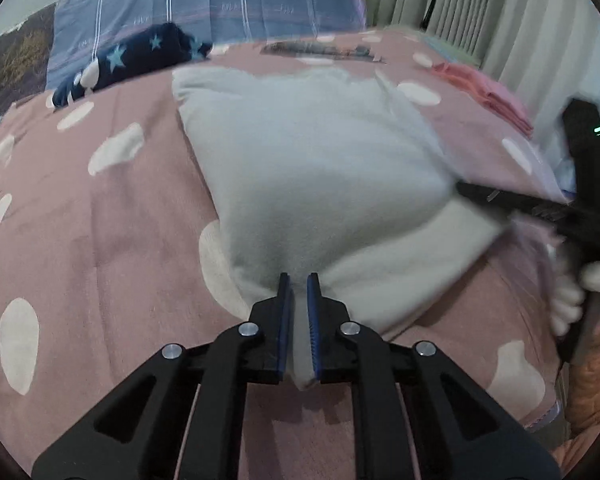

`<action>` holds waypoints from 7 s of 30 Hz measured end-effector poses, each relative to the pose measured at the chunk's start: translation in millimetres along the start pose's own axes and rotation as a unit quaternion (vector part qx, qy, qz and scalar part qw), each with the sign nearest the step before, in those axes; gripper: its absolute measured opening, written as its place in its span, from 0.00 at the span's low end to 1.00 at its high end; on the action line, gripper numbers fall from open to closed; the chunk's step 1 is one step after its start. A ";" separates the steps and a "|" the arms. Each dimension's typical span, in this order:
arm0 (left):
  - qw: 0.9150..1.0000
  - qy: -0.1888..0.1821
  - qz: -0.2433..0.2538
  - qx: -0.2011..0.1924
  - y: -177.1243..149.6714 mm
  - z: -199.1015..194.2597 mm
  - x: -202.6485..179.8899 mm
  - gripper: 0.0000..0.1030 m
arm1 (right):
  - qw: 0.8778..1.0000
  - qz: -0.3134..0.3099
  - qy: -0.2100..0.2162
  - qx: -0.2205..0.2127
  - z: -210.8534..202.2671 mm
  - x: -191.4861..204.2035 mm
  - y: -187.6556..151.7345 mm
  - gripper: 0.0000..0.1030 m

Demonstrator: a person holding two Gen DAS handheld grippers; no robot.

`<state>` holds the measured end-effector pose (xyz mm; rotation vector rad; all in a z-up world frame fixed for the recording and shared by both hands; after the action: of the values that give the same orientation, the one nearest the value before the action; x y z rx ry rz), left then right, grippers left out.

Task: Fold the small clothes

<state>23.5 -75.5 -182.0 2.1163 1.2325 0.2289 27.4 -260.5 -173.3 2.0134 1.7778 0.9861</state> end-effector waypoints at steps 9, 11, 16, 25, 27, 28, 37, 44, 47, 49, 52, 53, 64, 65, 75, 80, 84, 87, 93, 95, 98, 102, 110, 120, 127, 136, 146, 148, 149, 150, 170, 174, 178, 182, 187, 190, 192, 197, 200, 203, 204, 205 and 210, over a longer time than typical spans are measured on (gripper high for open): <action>0.996 -0.077 -0.031 -0.037 30.0 -22.2 -3.4 0.12 | 0.998 -0.032 0.012 -0.054 -28.1 9.9 55.2 0.10; 0.996 -0.073 -0.024 -0.039 36.2 -16.1 -3.1 0.12 | 0.998 -0.034 0.024 -0.044 -14.1 14.0 81.9 0.18; 0.997 -0.066 -0.037 -0.002 14.1 17.0 -1.3 0.13 | 0.999 -0.047 -0.023 -0.008 37.6 6.3 116.8 0.44; 0.996 -0.081 -0.033 -0.018 11.2 14.4 -3.0 0.16 | 0.998 -0.021 -0.058 -0.010 74.5 -37.1 118.5 0.04; 0.996 -0.085 -0.034 -0.021 10.9 14.1 -3.5 0.16 | 0.997 -0.017 -0.075 -0.004 78.2 -48.1 117.6 0.01; 0.995 -0.089 -0.036 -0.022 11.1 14.1 -2.4 0.16 | 0.997 -0.009 -0.073 -0.008 74.1 -50.5 121.1 0.05; 0.994 -0.099 -0.034 -0.027 11.4 13.5 -4.6 0.22 | 0.986 -0.158 0.052 -0.024 35.9 84.7 161.9 0.35; 0.995 -0.095 -0.020 -0.032 12.0 13.1 -9.0 0.28 | 0.950 -0.304 0.042 0.060 114.1 205.0 147.4 0.45; 0.994 -0.103 -0.026 -0.035 11.8 12.2 -8.0 0.28 | 0.927 -0.364 -0.037 0.079 148.6 214.1 135.5 0.50; 0.993 -0.112 -0.032 -0.037 11.7 11.7 -6.5 0.28 | 0.921 -0.369 -0.074 0.103 172.0 208.0 127.2 0.11; 0.990 -0.128 -0.044 -0.039 11.6 11.4 -3.5 0.28 | 0.948 -0.300 -0.040 0.094 181.2 202.7 141.0 0.09; 0.989 -0.133 -0.047 -0.039 11.2 11.4 -2.9 0.28 | 0.957 -0.277 -0.031 0.084 181.3 201.6 146.7 0.08; 0.989 -0.140 -0.026 -0.035 12.1 11.7 -11.4 0.43 | 0.980 -0.198 0.027 -0.019 124.1 181.0 173.6 0.79; 0.990 -0.138 -0.021 -0.034 12.0 11.8 -13.2 0.45 | 0.981 -0.188 0.007 -0.044 99.8 168.7 177.0 0.82; 0.996 -0.086 0.008 -0.031 11.6 12.8 -17.3 0.42 | 0.990 -0.124 0.021 0.063 37.5 62.7 40.7 0.00; 0.998 -0.055 -0.009 -0.014 13.0 -8.2 -17.8 0.35 | 0.996 -0.065 0.044 0.049 46.2 47.1 27.0 0.02; 0.998 -0.011 0.002 -0.059 29.9 -41.3 -9.2 0.35 | 0.996 -0.064 0.053 0.010 18.7 55.2 29.5 0.10; 0.998 0.017 -0.018 -0.051 31.4 -34.3 8.6 0.36 | 0.996 -0.078 0.053 0.002 14.2 61.0 24.7 0.11; 0.998 0.035 -0.020 -0.039 36.5 -23.5 21.0 0.39 | 0.997 -0.055 0.045 0.018 21.1 34.3 2.4 0.11; 0.998 0.039 -0.019 -0.035 40.3 -18.7 21.0 0.40 | 0.997 -0.052 0.048 0.015 22.3 33.1 0.9 0.11; 0.998 0.043 -0.032 -0.015 35.0 -2.1 25.2 0.46 | 0.998 -0.040 0.055 0.020 25.0 29.3 2.5 0.11; 0.997 0.043 -0.060 0.005 19.0 14.9 34.5 0.53 | 0.997 -0.028 0.067 0.020 23.8 25.5 2.9 0.11; 0.998 0.044 -0.049 0.009 23.1 9.0 32.1 0.53 | 0.997 -0.064 0.038 0.000 7.5 34.1 17.3 0.13; 0.997 0.050 -0.062 -0.007 37.7 27.0 56.4 0.72 | 0.998 -0.065 0.023 0.015 34.0 26.8 34.1 0.18; 0.997 0.044 -0.067 -0.018 35.7 26.3 56.0 0.72 | 0.997 -0.075 0.024 0.007 35.2 25.8 30.4 0.18; 0.996 0.005 -0.083 -0.019 53.9 20.5 49.8 0.71 | 0.994 -0.107 0.020 0.018 30.4 34.6 32.8 0.27; 0.994 0.008 -0.105 -0.018 57.1 26.6 63.0 0.71 | 0.996 -0.081 -0.016 -0.018 4.2 2.9 54.1 0.36; 0.993 -0.006 -0.120 -0.019 54.6 28.8 65.4 0.72 | 0.998 -0.058 -0.013 -0.003 10.8 -8.0 48.5 0.36; 0.992 -0.008 -0.121 -0.019 54.2 29.4 65.5 0.72 | 0.999 -0.047 -0.013 0.007 14.4 -13.0 45.5 0.36; 0.993 -0.007 -0.119 -0.019 54.3 29.9 64.8 0.72 | 0.999 -0.039 -0.013 0.015 17.5 -17.4 43.2 0.36; 0.994 -0.019 -0.107 -0.010 70.6 42.4 67.8 0.78 | 0.999 -0.035 0.015 0.021 32.9 -6.7 63.7 0.52; 0.995 -0.028 -0.100 -0.009 78.0 45.6 65.1 0.66 | 0.998 -0.037 0.018 0.039 46.3 -5.8 66.7 0.53; 0.994 -0.050 -0.096 -0.005 84.8 46.9 58.7 0.51 | 0.998 -0.029 0.032 0.048 50.8 -7.6 67.6 0.53; 0.993 -0.059 -0.102 0.003 87.8 54.8 61.8 0.51 | 0.997 -0.022 0.051 0.061 57.8 -7.6 72.0 0.55; 0.991 -0.070 -0.111 0.005 92.3 63.1 65.3 0.55 | 0.995 -0.035 0.062 0.075 67.1 -2.8 78.7 0.57; 0.991 -0.076 -0.112 0.006 97.3 68.9 66.5 0.58 | 0.994 -0.039 0.069 0.080 73.5 0.2 82.7 0.58; 0.990 -0.081 -0.111 0.005 101.3 73.5 67.5 0.59 | 0.993 -0.038 0.077 0.082 78.0 1.7 85.6 0.60; 0.989 -0.092 -0.113 0.005 112.6 83.7 70.2 0.60 | 0.991 -0.031 0.095 0.085 87.5 4.5 93.0 0.61; 0.991 -0.089 -0.099 0.007 119.8 89.8 69.4 0.60 | 0.990 -0.024 0.103 0.088 94.4 4.9 99.9 0.61; 0.993 -0.083 -0.088 0.003 124.7 94.1 69.7 0.60 | 0.991 -0.025 0.100 0.087 100.7 7.6 105.2 0.61; 0.993 -0.082 -0.085 0.003 126.4 95.6 69.6 0.59 | 0.991 -0.027 0.098 0.087 102.2 8.4 106.7 0.61; 0.993 -0.082 -0.083 0.004 127.7 96.5 69.8 0.59 | 0.991 -0.030 0.096 0.087 103.9 9.8 108.0 0.61; 0.994 -0.076 -0.079 0.006 134.6 101.3 72.9 0.51 | 0.992 -0.044 0.083 0.086 111.1 14.5 114.3 0.58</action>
<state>204.4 -106.4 -187.6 1.9936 1.3043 -0.0094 186.6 -245.0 -179.5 1.9827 2.0860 1.0319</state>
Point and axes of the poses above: each gripper's, at about its wrist camera, not at the fingertips, and z roughly the way its jaws point, x to its left, y to its top, the point moved 9 cm from there along z, roughly the way its jaws point, and after that the axes turned 5 degrees about -y, right-handed, at the moved point
